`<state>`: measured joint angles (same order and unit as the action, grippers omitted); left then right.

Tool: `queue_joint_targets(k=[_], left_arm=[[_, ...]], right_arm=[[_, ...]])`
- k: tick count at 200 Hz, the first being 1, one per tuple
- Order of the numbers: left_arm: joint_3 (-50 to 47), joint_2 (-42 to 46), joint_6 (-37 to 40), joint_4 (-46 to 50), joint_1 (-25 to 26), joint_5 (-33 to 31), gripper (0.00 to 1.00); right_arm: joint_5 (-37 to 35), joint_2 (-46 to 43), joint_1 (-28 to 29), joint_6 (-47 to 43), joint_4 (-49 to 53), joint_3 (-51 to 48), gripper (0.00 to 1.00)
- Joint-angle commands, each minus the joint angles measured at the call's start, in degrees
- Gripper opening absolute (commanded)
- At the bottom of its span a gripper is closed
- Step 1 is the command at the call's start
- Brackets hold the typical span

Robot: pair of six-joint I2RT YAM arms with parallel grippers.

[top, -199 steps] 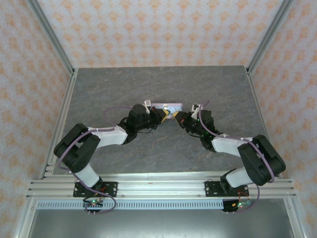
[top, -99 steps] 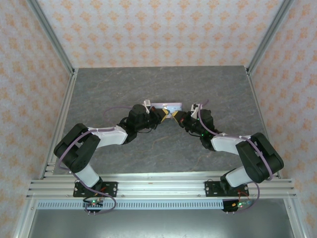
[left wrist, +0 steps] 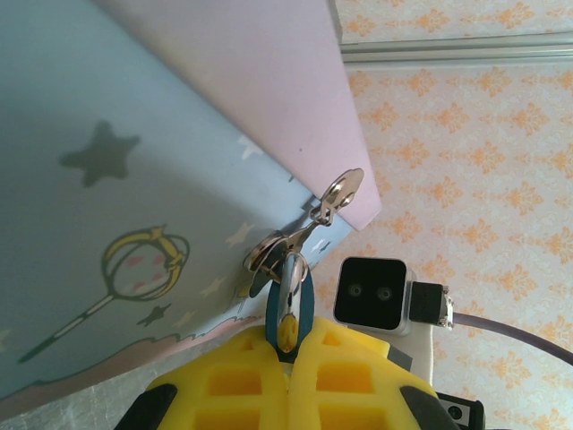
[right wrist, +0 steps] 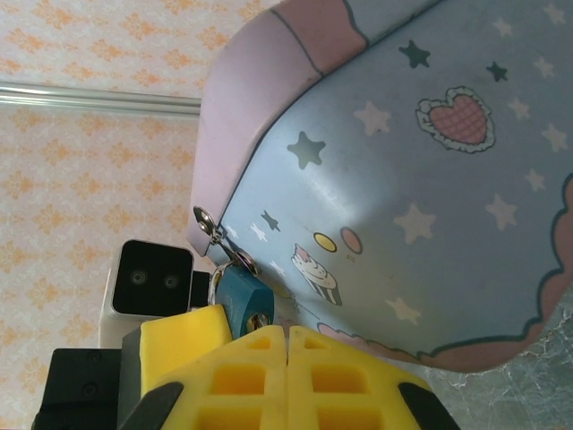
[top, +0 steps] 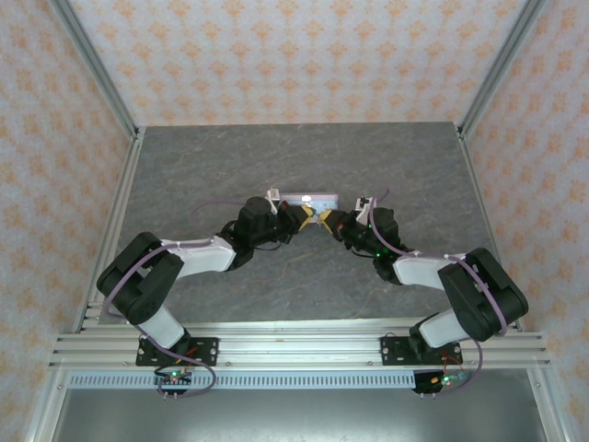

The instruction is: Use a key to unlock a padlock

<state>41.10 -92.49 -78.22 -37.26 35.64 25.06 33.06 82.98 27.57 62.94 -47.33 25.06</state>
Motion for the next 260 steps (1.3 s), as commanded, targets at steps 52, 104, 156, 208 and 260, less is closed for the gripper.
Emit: queue_joint_targets(k=[52,104,156,208,260], left_arm=[[0.76,3.53,2.66,-1.78,1.89,4.8,0.0],[-1.45,4.67,7.19,-1.83,1.36,6.63,0.0],[-1.29,4.77,8.66,-2.38,1.1,7.81,0.0],[-1.56,4.77,8.08,-2.82,1.1,7.3,0.0],[-1.36,4.77,7.9,-2.82,1.1,7.29,0.0]], right_arm=[[2.36,1.0,0.21,3.88,-4.96,-1.55,0.0],[2.07,-0.45,0.44,3.86,-3.73,-2.78,0.0],[1.34,-0.26,1.76,5.35,-5.34,-3.42,0.0],[-1.4,0.87,2.4,11.18,-10.69,-5.26,0.0],[-1.88,2.09,2.48,19.19,-16.59,-4.39,0.0]])
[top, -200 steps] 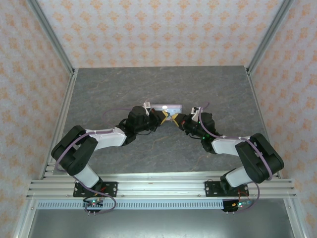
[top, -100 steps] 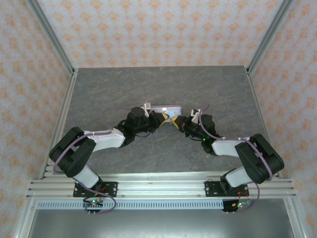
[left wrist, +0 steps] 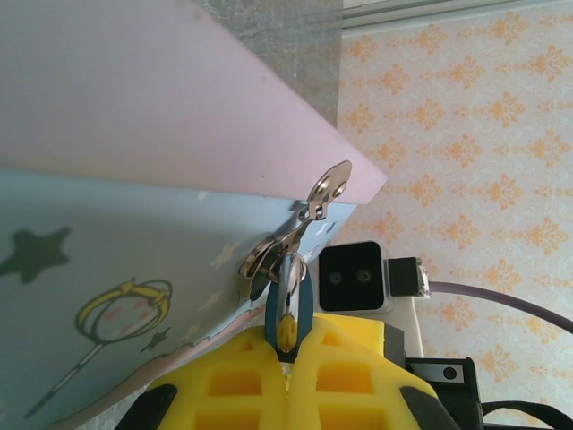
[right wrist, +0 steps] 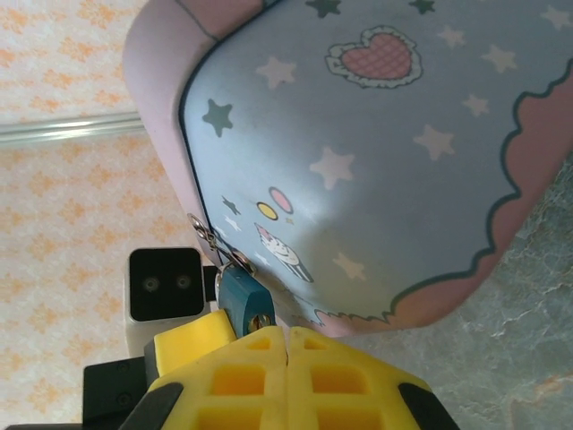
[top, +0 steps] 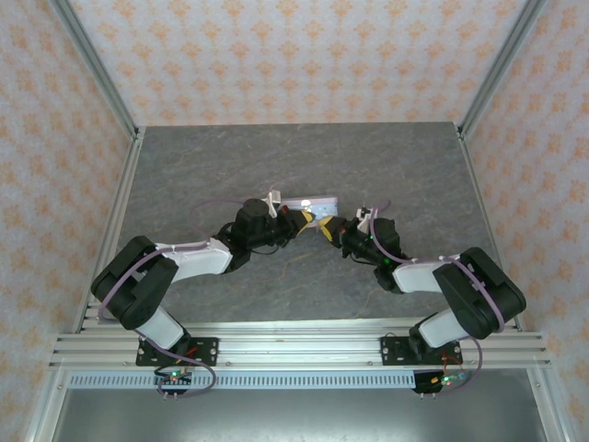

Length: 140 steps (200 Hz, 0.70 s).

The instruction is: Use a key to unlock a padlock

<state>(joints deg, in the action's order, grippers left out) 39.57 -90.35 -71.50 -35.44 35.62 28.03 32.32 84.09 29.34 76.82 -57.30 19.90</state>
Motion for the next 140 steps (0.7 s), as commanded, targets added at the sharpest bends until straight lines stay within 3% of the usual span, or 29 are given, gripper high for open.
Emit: queue_joint_targets(k=[1,79,109,140], left_arm=[[0.21,2.63,1.19,-4.64,1.12,4.36,0.0],[0.41,2.54,1.02,-4.3,1.3,4.42,0.0],[0.16,2.65,0.89,-4.05,1.3,4.14,0.0],[0.0,2.54,0.23,-3.76,1.34,4.18,0.0]], right_arm=[[-1.13,1.02,0.71,5.34,-6.7,0.85,0.0],[0.91,1.87,1.17,6.35,-5.1,3.59,0.0],[1.34,-0.55,1.2,-0.42,1.17,4.15,0.0],[-0.09,-5.44,1.22,-14.29,15.18,5.9,0.0]])
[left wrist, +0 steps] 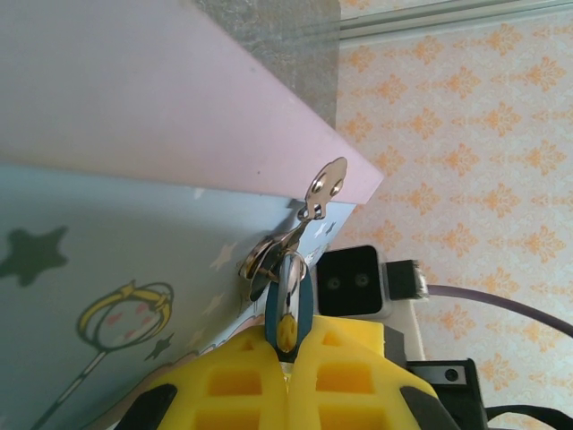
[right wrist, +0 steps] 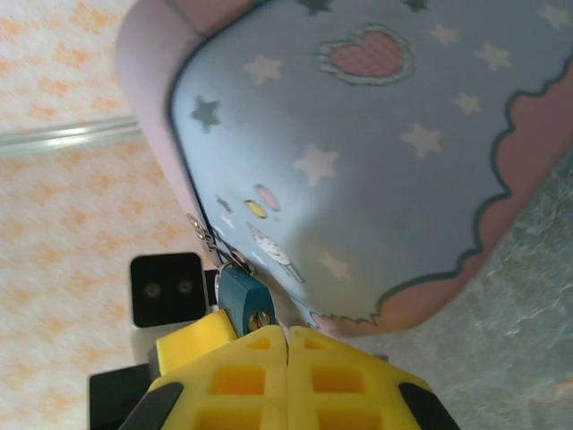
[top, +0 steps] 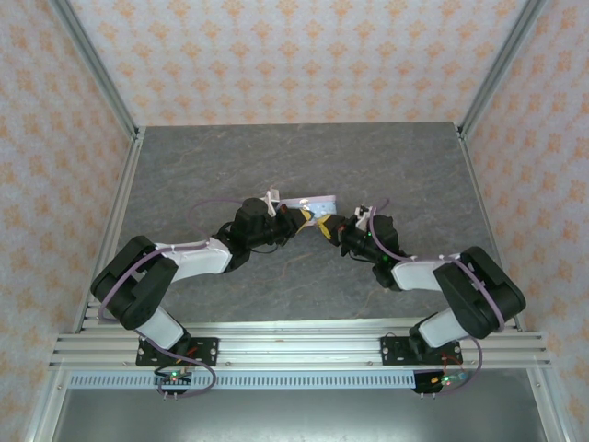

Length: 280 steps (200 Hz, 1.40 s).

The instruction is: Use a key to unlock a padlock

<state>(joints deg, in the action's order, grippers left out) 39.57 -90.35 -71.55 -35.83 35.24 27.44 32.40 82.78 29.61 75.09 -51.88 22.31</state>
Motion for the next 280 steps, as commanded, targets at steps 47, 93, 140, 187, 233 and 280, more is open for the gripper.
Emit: queue_joint_targets(k=[47,93,140,187,233,280], left_arm=[[0.15,2.37,-0.26,-3.57,1.76,4.55,0.0],[0.07,2.77,-0.09,-3.19,1.85,4.29,0.0],[-0.07,2.72,0.01,-3.16,2.01,4.11,0.0],[0.24,3.15,-0.41,-3.18,2.11,4.04,0.0],[-1.06,4.85,0.16,-2.34,2.03,4.44,0.0],[-2.88,5.88,1.32,-2.7,1.24,6.54,0.0]], right_arm=[[-1.26,-4.84,0.93,-22.06,13.42,4.19,0.0],[-0.24,-2.22,0.9,-19.06,8.77,4.06,0.0],[0.41,-0.55,0.91,-11.68,2.98,3.54,0.0],[1.5,4.18,0.97,2.38,-9.73,3.18,0.0],[1.26,-0.98,0.97,-2.53,-1.83,2.25,0.0],[2.03,-3.8,0.89,-6.09,2.57,-0.01,0.0]])
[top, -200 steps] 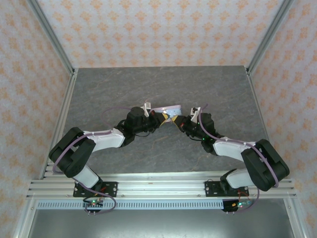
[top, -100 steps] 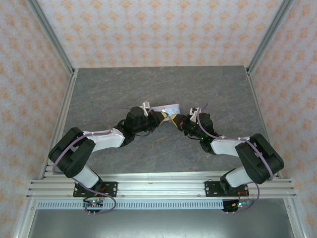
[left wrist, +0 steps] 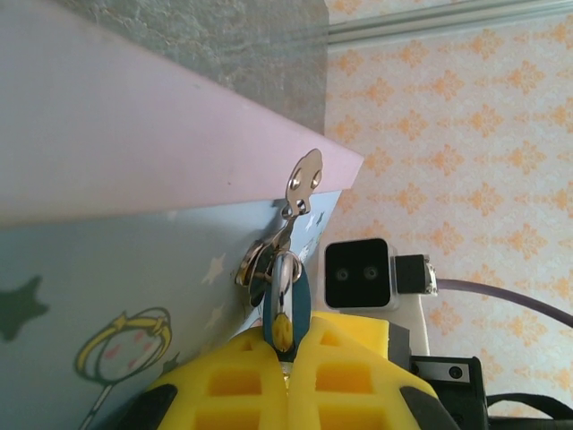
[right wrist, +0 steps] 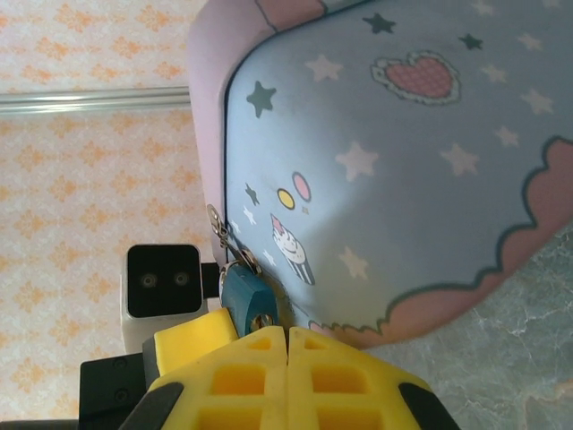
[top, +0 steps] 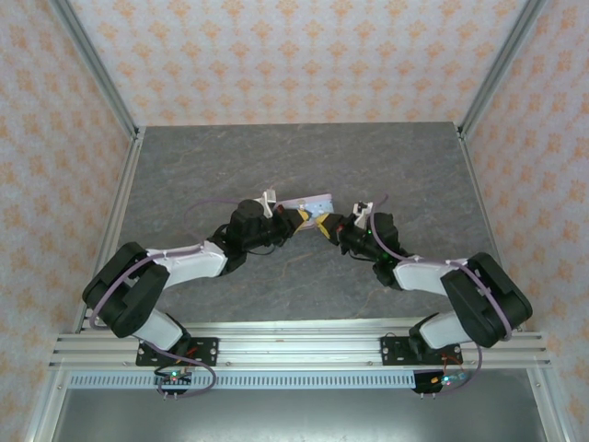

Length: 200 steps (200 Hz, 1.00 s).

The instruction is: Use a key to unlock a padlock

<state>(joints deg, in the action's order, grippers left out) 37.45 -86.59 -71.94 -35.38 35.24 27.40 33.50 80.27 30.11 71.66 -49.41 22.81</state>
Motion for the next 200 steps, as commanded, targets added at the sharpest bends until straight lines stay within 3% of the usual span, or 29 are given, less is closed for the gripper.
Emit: queue_joint_targets(k=[1,129,200], left_arm=[[-0.82,2.12,1.72,-3.1,1.19,6.69,0.0],[-3.12,0.94,2.24,-9.85,-1.23,10.33,0.0],[-4.14,1.77,3.3,-9.56,-1.27,9.87,0.0]], right_arm=[[0.95,-1.27,0.39,-2.7,0.1,-0.5,0.0],[0.17,4.1,1.93,-2.27,-4.87,-2.68,0.0],[-0.16,6.2,2.35,8.28,-12.4,-2.86,0.0]])
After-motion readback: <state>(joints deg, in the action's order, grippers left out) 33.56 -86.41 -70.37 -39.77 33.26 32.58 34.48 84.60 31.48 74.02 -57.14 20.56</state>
